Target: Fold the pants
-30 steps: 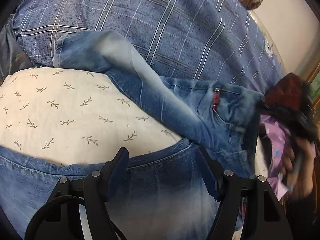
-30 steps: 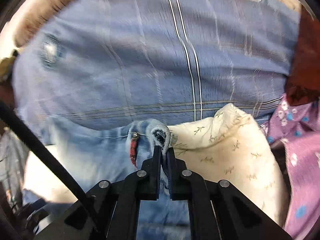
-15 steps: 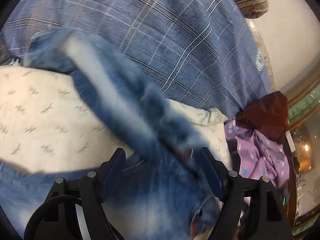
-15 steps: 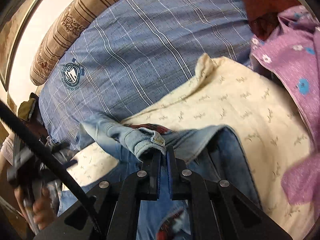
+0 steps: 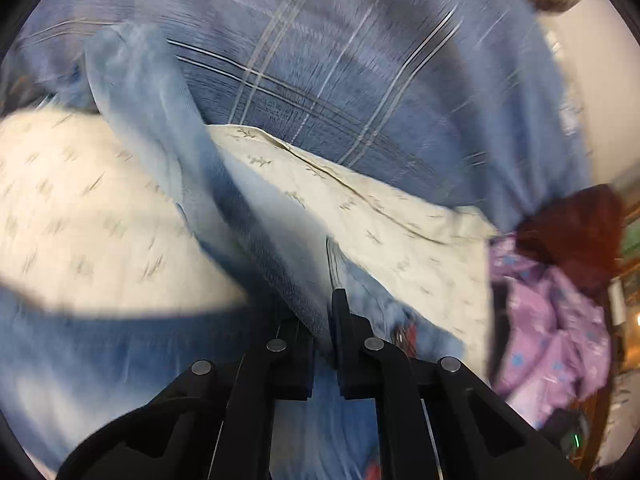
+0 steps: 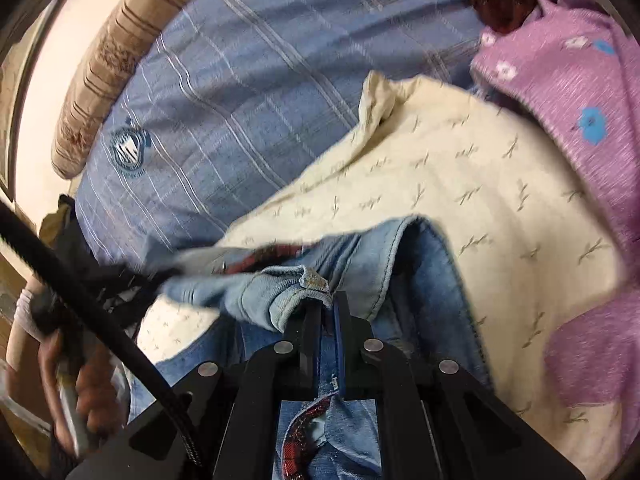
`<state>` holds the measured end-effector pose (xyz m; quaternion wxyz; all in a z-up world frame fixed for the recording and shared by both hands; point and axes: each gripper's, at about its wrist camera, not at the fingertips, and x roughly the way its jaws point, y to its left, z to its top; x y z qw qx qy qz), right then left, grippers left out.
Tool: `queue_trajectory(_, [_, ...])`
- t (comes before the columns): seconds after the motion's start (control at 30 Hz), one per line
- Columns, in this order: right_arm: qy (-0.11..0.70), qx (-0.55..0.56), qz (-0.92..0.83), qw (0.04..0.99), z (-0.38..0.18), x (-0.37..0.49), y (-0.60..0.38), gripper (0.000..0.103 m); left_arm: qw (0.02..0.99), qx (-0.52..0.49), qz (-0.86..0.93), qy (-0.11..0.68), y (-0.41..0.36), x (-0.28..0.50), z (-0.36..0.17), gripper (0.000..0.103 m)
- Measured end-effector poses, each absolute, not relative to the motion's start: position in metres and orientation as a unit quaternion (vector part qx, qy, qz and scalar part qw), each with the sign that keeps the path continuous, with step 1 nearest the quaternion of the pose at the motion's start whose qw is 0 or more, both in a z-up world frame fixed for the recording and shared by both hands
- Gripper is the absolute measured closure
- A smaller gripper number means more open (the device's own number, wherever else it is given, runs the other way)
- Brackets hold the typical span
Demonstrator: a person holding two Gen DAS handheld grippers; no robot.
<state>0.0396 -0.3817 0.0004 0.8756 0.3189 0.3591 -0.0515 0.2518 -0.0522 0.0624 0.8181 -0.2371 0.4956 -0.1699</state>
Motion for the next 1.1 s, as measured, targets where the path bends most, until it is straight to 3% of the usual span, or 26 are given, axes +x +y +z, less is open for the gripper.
queue_trajectory(0.1, [0.349, 0.320, -0.051, 0.879, 0.009, 0.027, -0.384, 0.098, 0.810, -0.264, -0.172, 0.495, -0.034, 0.193, 0.052, 0.096])
queue_trajectory(0.2, [0.378, 0.326, -0.057, 0.865, -0.005, 0.022, -0.380, 0.097, 0.800, -0.241, -0.153, 0.529, -0.037, 0.165, 0.009, 0.096])
queue_trajectory(0.3, [0.393, 0.333, -0.053, 0.855, -0.016, 0.014, -0.372, 0.088, 0.781, -0.263, -0.150, 0.546, -0.031, 0.160, -0.023, 0.093])
queue_trajectory(0.33, [0.383, 0.336, -0.054, 0.859, -0.013, 0.006, -0.371, 0.083, 0.782, -0.273, -0.153, 0.539, -0.027, 0.158, -0.024, 0.092])
queue_trajectory(0.37, [0.373, 0.336, -0.061, 0.863, -0.009, -0.003, -0.370, 0.065, 0.785, -0.273, -0.156, 0.534, -0.025, 0.156, -0.021, 0.088])
queue_trajectory(0.43, [0.341, 0.350, -0.081, 0.869, -0.003, -0.028, -0.370, 0.046, 0.795, -0.259, -0.162, 0.525, -0.020, 0.153, -0.014, 0.077])
queue_trajectory(0.6, [0.296, 0.414, -0.058, 0.859, -0.006, -0.069, -0.371, 0.046, 0.809, -0.250, -0.154, 0.509, 0.001, 0.144, -0.008, 0.064])
queue_trajectory(0.9, [0.378, 0.415, -0.044, 0.827, -0.038, -0.036, -0.350, 0.048, 0.799, -0.263, -0.140, 0.522, 0.005, 0.156, -0.016, 0.062])
queue_trajectory(1.1, [0.373, 0.491, -0.060, 0.785, -0.061, -0.040, -0.373, 0.065, 0.797, -0.268, -0.137, 0.523, 0.005, 0.160, -0.018, 0.062])
